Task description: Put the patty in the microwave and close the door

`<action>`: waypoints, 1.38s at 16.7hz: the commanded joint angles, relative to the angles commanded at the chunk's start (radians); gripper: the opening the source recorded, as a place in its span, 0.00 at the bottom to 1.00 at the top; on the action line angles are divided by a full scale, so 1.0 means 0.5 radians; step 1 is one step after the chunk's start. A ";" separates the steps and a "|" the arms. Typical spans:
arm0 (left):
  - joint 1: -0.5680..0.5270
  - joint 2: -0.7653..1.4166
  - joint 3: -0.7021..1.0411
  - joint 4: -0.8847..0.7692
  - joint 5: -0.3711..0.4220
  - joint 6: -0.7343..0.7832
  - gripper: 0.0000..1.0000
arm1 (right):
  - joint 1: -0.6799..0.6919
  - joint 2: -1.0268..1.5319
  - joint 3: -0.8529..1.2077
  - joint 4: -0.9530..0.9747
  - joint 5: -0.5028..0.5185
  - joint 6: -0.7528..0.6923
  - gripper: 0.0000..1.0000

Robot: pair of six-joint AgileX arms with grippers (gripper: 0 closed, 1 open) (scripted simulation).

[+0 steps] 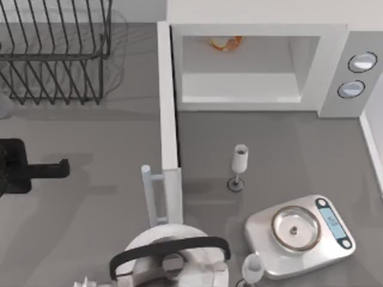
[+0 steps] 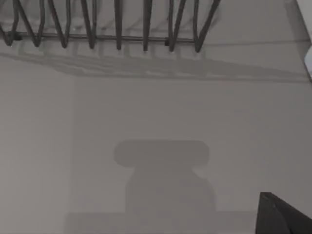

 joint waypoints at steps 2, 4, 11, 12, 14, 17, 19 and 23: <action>-0.238 0.293 0.160 -0.087 -0.169 -0.125 0.00 | 0.000 0.000 0.000 0.000 0.000 0.000 1.00; -0.394 0.502 0.293 -0.159 -0.275 -0.241 0.00 | 0.000 0.000 0.000 0.000 0.000 0.000 1.00; -0.520 0.734 0.468 -0.251 -0.373 -0.418 0.00 | 0.000 0.000 0.000 0.000 0.000 0.000 1.00; -0.520 0.734 0.468 -0.251 -0.373 -0.418 0.00 | 0.000 0.000 0.000 0.000 0.000 0.000 1.00; -0.514 0.730 0.458 -0.243 -0.367 -0.416 0.00 | 0.000 0.000 0.000 0.000 0.000 0.000 1.00; -0.515 0.786 0.366 -0.120 -0.368 -0.414 0.00 | 0.000 0.000 0.000 0.000 0.000 0.000 1.00; -0.513 0.828 0.254 0.043 -0.366 -0.416 0.00 | 0.000 0.000 0.000 0.000 0.000 0.000 1.00; -0.511 0.909 0.097 0.305 -0.367 -0.414 0.00 | 0.000 0.000 0.000 0.000 0.000 0.000 1.00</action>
